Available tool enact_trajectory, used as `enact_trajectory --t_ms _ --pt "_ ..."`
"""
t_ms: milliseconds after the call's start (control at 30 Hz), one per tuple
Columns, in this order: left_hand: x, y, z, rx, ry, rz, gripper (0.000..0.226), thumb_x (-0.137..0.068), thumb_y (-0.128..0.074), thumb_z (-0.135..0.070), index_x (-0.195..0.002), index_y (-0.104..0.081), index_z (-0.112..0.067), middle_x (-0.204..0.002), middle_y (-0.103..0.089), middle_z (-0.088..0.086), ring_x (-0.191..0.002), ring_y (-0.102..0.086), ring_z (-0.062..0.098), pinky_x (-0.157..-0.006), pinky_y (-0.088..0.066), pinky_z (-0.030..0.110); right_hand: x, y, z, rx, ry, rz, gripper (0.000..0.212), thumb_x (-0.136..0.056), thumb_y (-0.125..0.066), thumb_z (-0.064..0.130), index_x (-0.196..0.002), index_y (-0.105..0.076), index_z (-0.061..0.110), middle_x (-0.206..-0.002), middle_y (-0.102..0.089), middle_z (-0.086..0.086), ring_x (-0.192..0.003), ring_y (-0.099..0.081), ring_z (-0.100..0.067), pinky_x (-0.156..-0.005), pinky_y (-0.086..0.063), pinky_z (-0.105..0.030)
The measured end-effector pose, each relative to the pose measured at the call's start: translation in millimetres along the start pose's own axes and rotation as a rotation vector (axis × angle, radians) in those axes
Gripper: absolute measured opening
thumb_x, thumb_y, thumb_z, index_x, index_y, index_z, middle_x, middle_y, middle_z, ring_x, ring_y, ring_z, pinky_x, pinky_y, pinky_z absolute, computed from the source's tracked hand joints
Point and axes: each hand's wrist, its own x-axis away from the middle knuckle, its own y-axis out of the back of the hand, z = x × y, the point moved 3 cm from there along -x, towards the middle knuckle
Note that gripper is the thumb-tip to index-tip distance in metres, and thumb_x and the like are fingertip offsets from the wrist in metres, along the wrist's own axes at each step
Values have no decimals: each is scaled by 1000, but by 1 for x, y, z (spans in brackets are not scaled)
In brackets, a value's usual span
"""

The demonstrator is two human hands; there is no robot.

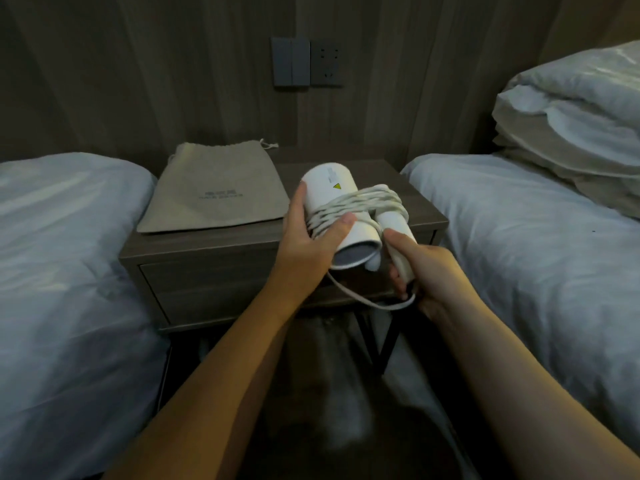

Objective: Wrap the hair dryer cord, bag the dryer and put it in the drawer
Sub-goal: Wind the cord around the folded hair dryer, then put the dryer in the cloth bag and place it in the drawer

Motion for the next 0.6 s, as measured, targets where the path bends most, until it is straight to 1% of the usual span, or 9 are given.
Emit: enact_trajectory --t_ms 67,100,133,200,233,300,367,467,600 --pt "-22 5 -9 28 -44 -11 62 -88 -56 -36 -142 -29 -23 -138 -43 1 -105 -56 -1 -79 -50 12 -21 -6 21 -11 17 4 39 -78 -69 37 -59 -57 5 -40 -49 -6 -28 -37 -16 -32 -29 -21" --pt "-33 10 -10 -5 -43 -45 55 -90 -54 -34 -139 -35 -20 -134 -46 1 -100 -56 -5 -78 -47 8 -33 -9 31 -17 20 6 38 -78 -69 37 -60 -58 5 -39 -49 -6 -28 -37 -15 -32 -30 -21" --pt "-44 16 -8 -77 -23 -91 50 -89 -55 -33 -135 -41 -19 -133 -48 2 -100 -54 -4 -79 -44 8 -45 -11 39 -24 18 11 38 -78 -69 37 -61 -58 4 -39 -49 -6 -28 -38 -15 -32 -31 -20" --pt "-66 32 -1 -273 10 -157 42 -87 -59 -26 -127 -51 -18 -129 -51 5 -108 -50 9 -88 -39 18 -69 -16 50 -55 -6 35 36 -79 -68 37 -66 -59 5 -42 -49 -6 -30 -39 -14 -33 -32 -20" --pt "-76 38 2 -348 1 -163 37 -87 -60 -22 -123 -54 -17 -126 -52 7 -109 -50 13 -87 -38 17 -80 -19 52 -78 -28 52 35 -80 -67 36 -68 -58 5 -44 -49 -6 -30 -39 -14 -33 -33 -20" --pt "-96 50 10 -426 -5 -168 30 -87 -59 -18 -117 -59 -16 -122 -54 8 -105 -49 12 -82 -37 11 -101 -25 53 -123 -75 80 32 -83 -65 35 -71 -58 6 -48 -47 -7 -31 -39 -13 -33 -34 -20" --pt "-114 61 16 -477 54 -195 27 -87 -57 -19 -114 -61 -19 -124 -55 6 -103 -48 10 -86 -35 17 -119 -32 50 -154 -124 68 31 -84 -65 35 -74 -57 7 -52 -46 -8 -32 -38 -13 -34 -33 -20" --pt "-140 70 25 -585 151 -221 27 -89 -54 -20 -115 -60 -20 -124 -56 7 -106 -53 20 -84 -36 25 -139 -38 46 -175 -168 9 29 -84 -65 33 -75 -56 7 -54 -43 -8 -33 -37 -13 -33 -31 -19" --pt "-172 71 32 -774 217 -239 29 -89 -50 -28 -116 -57 -19 -121 -58 9 -104 -56 26 -82 -43 32 -148 -39 41 -224 -199 -48 29 -80 -69 33 -74 -57 7 -52 -45 -7 -37 -38 -14 -34 -31 -19"
